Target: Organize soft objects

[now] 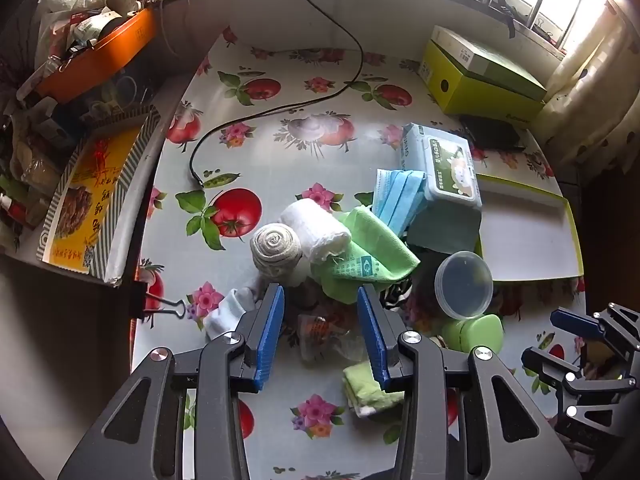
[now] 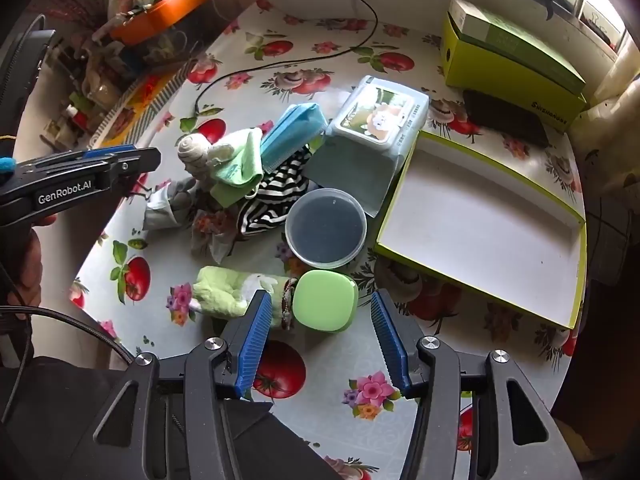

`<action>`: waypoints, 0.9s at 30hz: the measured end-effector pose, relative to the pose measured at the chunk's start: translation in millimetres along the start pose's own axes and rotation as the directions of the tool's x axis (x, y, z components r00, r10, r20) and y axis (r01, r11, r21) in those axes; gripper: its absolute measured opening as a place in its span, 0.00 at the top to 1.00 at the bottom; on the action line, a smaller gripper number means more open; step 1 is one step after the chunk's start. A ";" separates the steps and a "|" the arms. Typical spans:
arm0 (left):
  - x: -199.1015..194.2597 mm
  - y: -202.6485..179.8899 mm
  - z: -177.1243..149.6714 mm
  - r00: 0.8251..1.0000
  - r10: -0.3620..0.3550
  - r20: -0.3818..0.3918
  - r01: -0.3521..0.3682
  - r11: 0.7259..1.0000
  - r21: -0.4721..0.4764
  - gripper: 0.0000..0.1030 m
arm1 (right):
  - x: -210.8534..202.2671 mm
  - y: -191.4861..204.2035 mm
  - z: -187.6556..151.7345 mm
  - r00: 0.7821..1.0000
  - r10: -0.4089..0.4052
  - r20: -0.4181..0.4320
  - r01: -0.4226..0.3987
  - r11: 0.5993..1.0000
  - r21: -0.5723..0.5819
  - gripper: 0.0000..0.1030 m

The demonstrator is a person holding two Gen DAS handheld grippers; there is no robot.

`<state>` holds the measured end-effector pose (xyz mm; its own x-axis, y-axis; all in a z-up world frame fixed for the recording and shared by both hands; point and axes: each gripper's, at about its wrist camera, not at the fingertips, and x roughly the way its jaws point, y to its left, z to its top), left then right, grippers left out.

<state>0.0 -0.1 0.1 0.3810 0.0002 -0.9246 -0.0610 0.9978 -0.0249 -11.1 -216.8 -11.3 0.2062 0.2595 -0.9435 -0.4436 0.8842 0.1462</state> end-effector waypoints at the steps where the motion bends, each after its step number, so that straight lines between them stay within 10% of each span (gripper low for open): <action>1: 0.2 0.1 0.0 1.000 -0.001 -0.003 0.001 1.000 -0.001 0.62 | -0.2 0.0 0.0 1.000 0.002 0.003 -0.002 1.000 -0.001 0.50; 27: -0.7 -0.3 -0.8 1.000 -0.007 -0.008 0.007 1.000 -0.006 0.62 | 1.3 1.6 4.7 1.000 0.014 -0.007 -0.014 1.000 -0.001 0.50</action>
<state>-1.0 -0.5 0.5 0.3739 -0.0069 -0.9275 -0.0639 0.9974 -0.0332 -7.5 -213.3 -10.9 0.1938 0.2695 -0.9433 -0.4476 0.8799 0.1595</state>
